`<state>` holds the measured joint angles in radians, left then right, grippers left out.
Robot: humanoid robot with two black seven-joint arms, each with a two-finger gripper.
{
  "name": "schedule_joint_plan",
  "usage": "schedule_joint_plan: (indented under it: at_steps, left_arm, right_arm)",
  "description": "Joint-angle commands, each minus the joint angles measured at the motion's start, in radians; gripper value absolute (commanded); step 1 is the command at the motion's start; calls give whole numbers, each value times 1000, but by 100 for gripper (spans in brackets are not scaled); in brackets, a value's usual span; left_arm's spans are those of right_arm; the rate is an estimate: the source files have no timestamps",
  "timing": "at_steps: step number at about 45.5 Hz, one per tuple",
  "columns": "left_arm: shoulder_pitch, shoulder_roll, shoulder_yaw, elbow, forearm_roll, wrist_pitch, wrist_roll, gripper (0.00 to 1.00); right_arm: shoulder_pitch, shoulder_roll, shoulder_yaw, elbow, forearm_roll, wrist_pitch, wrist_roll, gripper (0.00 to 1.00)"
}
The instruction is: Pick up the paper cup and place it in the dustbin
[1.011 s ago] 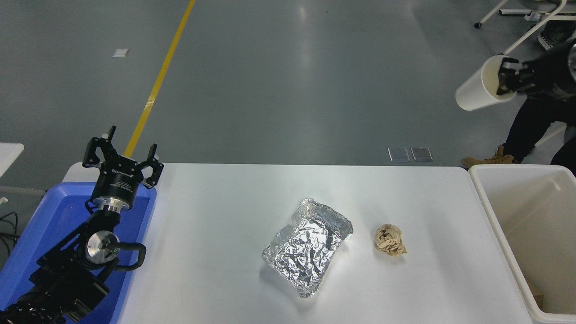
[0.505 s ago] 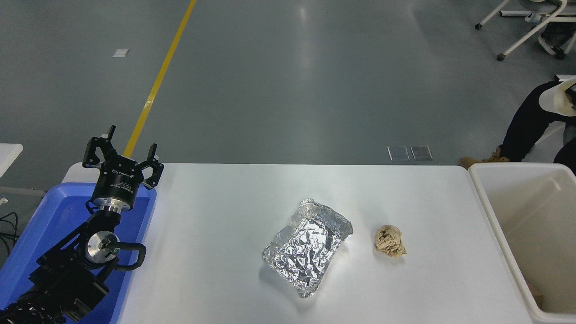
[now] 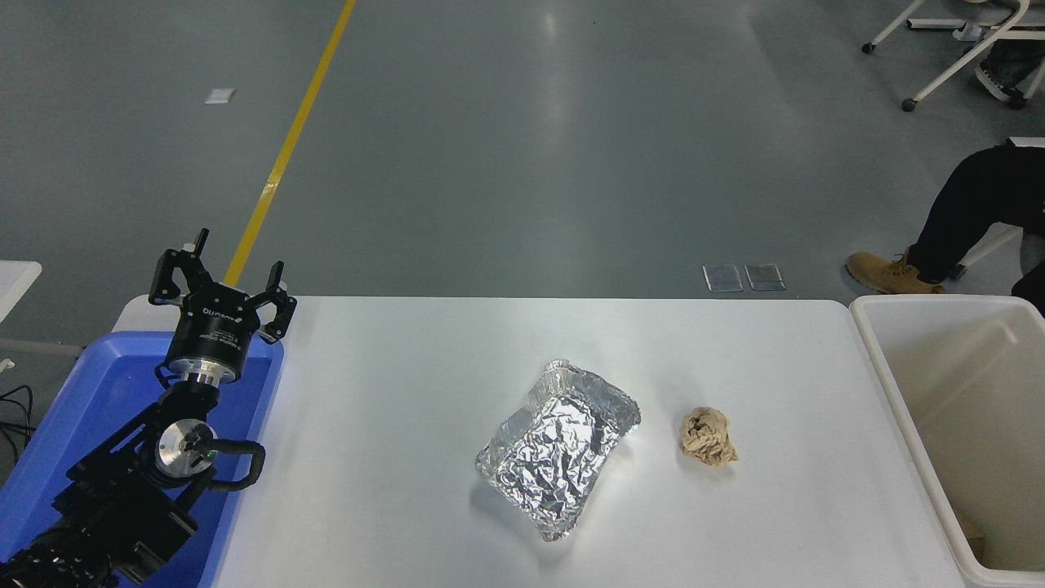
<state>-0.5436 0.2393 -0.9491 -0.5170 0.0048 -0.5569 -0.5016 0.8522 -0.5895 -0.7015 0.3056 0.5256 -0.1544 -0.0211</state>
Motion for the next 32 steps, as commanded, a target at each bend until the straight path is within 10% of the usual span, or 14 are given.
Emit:
schedule_joint_plan:
  at_steps: [1, 32]
  left_arm:
    - [1, 0, 0, 0, 0, 0, 0, 98]
    - [1, 0, 0, 0, 0, 0, 0, 98]
  right_arm:
    - [-157, 56, 180, -23, -2, -54, 1, 0]
    - [-200, 169, 186, -23, -10, -65, 1, 0]
